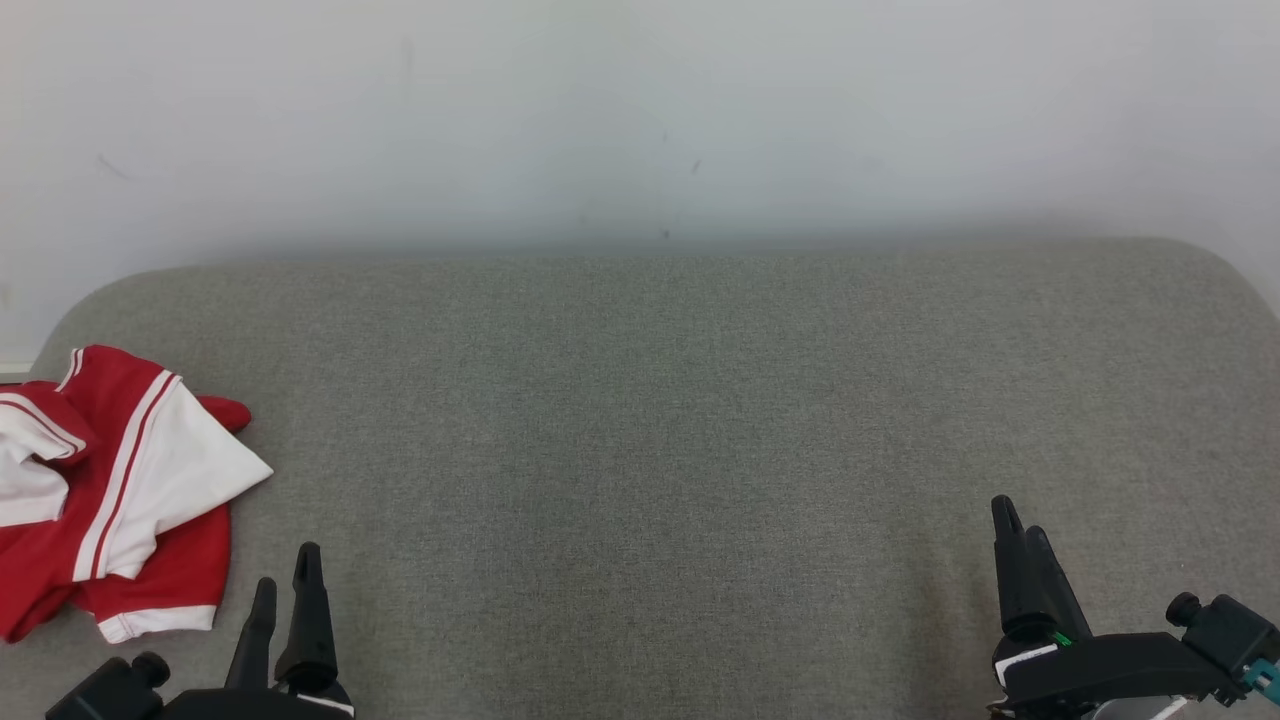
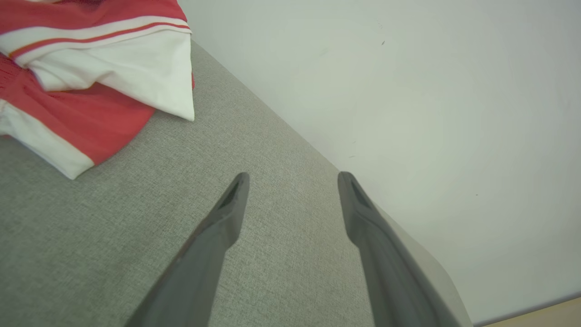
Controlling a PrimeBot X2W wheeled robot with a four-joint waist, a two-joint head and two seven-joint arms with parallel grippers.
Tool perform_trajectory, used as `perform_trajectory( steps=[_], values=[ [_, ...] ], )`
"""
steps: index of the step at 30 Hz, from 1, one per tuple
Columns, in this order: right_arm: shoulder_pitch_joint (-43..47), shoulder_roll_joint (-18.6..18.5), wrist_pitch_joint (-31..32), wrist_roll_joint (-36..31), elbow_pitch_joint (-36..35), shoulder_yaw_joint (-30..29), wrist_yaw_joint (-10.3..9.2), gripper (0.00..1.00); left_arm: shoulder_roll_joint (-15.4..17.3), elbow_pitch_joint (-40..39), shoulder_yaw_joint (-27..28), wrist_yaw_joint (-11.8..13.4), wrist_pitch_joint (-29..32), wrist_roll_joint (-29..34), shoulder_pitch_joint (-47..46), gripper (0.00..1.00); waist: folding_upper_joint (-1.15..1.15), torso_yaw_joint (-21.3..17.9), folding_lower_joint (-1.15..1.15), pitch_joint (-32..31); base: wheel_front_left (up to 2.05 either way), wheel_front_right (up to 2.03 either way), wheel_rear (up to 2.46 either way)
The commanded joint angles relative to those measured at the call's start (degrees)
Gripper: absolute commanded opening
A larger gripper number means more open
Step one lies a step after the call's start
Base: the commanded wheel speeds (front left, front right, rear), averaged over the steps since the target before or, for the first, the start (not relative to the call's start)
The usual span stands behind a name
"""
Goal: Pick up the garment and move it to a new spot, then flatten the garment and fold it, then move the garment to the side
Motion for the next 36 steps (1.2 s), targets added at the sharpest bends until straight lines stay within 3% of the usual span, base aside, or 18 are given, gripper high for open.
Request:
perform_trajectory(
  steps=[1, 15, 36],
  values=[
    [-0.3, -0.2, -0.7, -2.6, -0.9, 0.2, 0.18, 1.0, 0.7, -1.0, -0.5, 0.1, -0.7, 2.7, 0.0, 1.0, 0.0, 0.0, 0.0, 0.0, 0.0, 0.0, 0.0],
    [0.3, -0.3, -3.2, -15.0, -0.6, 1.4, 0.2, 1.0, 1.8, -0.6, -2.7, 1.2, -3.3, 13.5, 0.6, 1.0, 0.0, 0.0, 0.0, -0.4, 0.0, 0.0, 0.0],
    [0.8, -0.3, -6.4, -28.4, -1.3, 2.4, 0.24, 1.0, 3.0, -1.9, -3.9, 2.5, -6.4, 25.4, 1.4, 1.0, 0.0, 0.3, 0.0, -0.6, 0.0, 0.0, 0.0]
  ],
)
